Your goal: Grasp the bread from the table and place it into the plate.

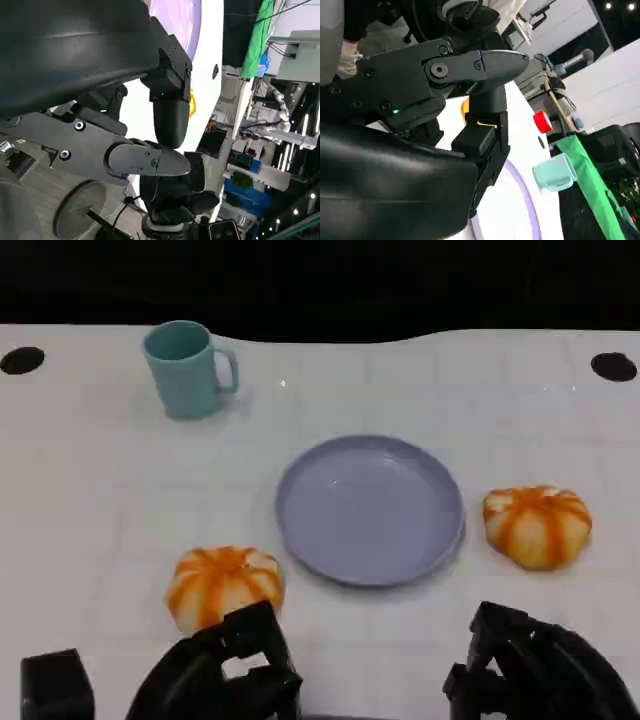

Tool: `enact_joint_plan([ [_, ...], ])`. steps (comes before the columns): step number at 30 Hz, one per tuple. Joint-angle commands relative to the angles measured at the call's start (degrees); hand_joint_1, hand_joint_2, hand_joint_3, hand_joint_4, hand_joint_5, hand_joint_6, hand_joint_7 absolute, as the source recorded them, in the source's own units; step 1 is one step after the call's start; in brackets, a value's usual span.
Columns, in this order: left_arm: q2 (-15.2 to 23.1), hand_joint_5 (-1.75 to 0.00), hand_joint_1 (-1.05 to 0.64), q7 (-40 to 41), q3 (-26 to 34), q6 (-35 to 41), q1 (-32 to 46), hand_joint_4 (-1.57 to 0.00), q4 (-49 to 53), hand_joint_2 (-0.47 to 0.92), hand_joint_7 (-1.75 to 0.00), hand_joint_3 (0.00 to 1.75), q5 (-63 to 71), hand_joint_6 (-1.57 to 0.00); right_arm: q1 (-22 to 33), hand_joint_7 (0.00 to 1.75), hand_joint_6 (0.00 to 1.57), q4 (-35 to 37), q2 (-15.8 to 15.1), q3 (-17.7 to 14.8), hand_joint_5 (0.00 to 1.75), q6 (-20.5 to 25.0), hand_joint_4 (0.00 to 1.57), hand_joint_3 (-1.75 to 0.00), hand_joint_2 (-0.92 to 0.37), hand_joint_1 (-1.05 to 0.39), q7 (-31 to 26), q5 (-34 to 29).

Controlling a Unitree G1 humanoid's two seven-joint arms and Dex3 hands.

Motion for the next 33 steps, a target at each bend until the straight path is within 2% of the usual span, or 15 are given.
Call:
enact_joint_plan([
  [1,0.5,-1.75,-0.55,-0.4,0.4,0.0,0.0,-0.79,-0.4,0.92,-1.75,0.26,-0.4,-0.54,0.4,1.35,0.8,-0.2,-0.7,-0.3,1.6,-0.2,0.89,-0.23,-0.92,-0.72,-0.1,0.2],
  [20,0.4,-1.75,-0.55,0.6,0.6,-0.8,0.3,-0.78,-0.7,0.92,-1.75,0.27,0.5,-0.55,0.4,1.35,0.8,-0.5,-0.5,0.1,1.59,-0.5,0.89,-0.23,-0.92,-0.73,-0.4,-0.1],
  [26,0.9,-1.75,-0.6,4.6,0.6,-2.9,0.4,-0.74,-2.1,0.92,-1.74,0.31,5.3,-0.5,-0.2,1.35,0.8,-0.1,-0.2,0.4,1.6,-0.3,0.89,-0.23,-0.92,-0.72,-0.7,-0.3],
  [29,1.4,-1.75,-0.63,6.9,0.4,-3.2,0.2,-0.67,-3.8,0.92,-1.63,0.33,8.2,-0.47,-0.6,1.37,0.8,0.2,-0.1,0.4,1.6,-0.1,0.89,-0.23,-0.92,-0.73,-1.0,-0.3],
  [33,2.1,-1.75,-0.6,10.1,0.2,-4.0,-0.5,-0.57,-7.1,0.92,-1.34,0.3,12.7,-0.47,-1.1,1.37,0.8,1.0,0.1,0.6,1.6,-0.4,0.89,-0.22,-0.92,-0.73,-0.8,-0.2],
])
